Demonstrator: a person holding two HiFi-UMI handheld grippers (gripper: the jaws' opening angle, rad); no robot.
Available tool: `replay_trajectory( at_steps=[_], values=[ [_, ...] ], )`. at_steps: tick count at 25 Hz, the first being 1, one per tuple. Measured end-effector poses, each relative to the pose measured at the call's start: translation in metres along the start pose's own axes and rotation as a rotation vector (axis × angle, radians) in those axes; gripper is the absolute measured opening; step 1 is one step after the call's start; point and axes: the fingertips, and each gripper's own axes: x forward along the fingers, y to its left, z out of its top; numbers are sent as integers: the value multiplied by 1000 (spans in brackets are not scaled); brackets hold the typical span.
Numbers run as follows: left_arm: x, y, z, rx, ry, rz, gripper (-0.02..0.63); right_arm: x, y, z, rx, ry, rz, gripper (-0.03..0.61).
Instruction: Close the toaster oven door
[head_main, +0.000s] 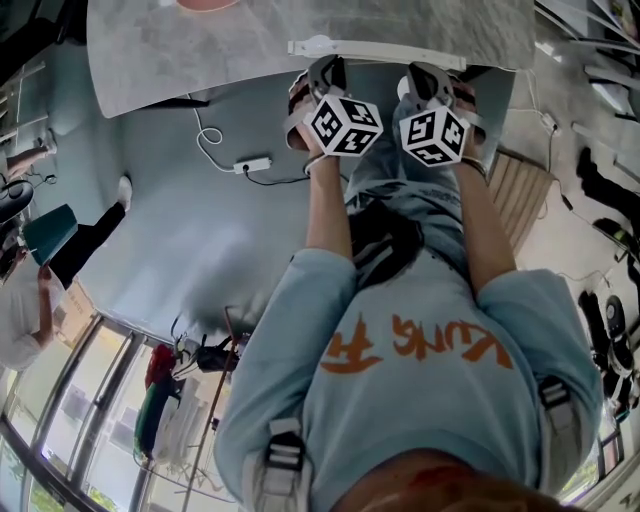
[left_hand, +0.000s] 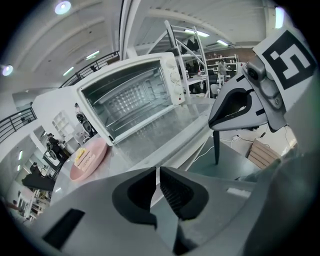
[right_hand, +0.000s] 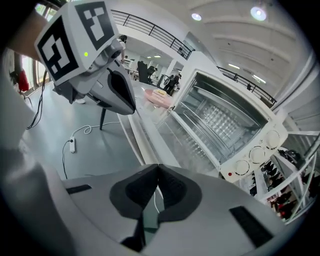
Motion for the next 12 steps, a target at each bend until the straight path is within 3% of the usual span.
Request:
replay_trajectory(
  at_steps=[2, 7, 12],
  values=[
    [-3, -3, 2, 31, 0, -2, 27, -4, -2, 1, -13, -8, -16, 0],
    [-4, -17, 1, 178, 31, -22, 157, -10, -3, 2, -4, -27, -21, 53],
    [-8, -14, 7, 201, 23, 3, 163, -14, -5, 6, -26, -44, -47, 93]
  ],
)
